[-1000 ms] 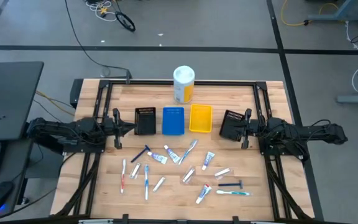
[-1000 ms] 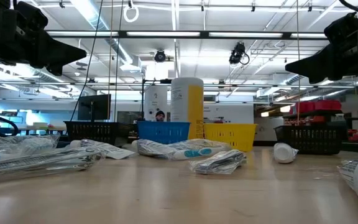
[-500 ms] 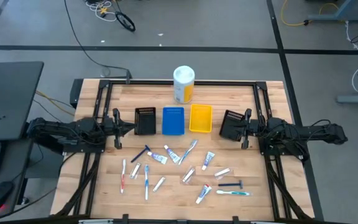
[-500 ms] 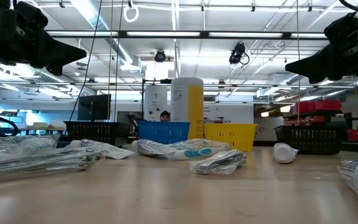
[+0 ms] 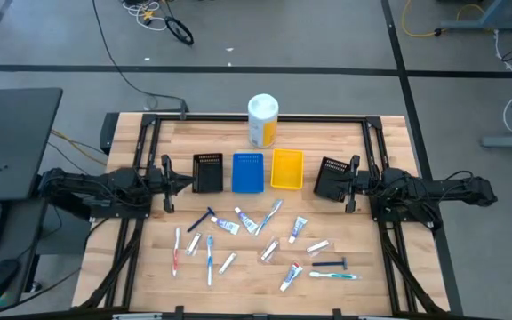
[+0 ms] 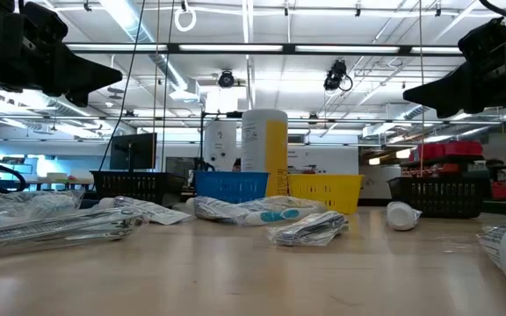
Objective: Pick & Place Travel size toiletries
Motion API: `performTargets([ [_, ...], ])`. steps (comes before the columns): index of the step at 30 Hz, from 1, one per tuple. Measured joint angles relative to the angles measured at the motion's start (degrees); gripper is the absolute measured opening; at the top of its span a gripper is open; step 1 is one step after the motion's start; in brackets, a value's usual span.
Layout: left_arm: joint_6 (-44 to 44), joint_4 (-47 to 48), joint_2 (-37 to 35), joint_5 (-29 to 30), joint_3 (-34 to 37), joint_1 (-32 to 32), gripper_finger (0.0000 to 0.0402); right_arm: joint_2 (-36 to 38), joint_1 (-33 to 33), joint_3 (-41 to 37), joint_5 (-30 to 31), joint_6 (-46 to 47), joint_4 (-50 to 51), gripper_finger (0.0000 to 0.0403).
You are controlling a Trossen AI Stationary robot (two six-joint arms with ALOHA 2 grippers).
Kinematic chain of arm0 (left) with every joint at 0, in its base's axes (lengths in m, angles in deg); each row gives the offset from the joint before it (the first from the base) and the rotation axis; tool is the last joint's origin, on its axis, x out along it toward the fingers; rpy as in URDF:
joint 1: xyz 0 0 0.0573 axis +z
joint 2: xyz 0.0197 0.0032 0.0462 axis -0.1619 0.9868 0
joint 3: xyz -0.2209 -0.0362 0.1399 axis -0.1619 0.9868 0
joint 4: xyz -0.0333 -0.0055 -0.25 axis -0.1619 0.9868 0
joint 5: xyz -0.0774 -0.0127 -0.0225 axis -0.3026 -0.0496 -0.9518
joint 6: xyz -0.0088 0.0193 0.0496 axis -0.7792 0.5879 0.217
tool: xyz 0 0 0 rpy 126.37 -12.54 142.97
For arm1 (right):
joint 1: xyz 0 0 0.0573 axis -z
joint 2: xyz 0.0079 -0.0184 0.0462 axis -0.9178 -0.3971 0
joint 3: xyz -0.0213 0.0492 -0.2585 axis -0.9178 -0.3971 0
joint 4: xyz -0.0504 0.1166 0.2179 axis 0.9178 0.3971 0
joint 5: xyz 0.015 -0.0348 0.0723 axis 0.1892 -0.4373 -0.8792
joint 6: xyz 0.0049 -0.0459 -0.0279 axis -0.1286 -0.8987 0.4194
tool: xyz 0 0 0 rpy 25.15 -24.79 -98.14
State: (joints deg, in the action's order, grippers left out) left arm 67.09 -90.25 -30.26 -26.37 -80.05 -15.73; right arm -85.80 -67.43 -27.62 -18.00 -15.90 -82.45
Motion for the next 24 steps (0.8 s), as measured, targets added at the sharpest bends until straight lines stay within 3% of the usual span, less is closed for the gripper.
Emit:
performTargets([
  [24,2.95,-0.55,0.01,0.41,0.03,0.02,0.0028,0.00,0.00,-0.01,0.00,0.00,0.01,0.0003],
])
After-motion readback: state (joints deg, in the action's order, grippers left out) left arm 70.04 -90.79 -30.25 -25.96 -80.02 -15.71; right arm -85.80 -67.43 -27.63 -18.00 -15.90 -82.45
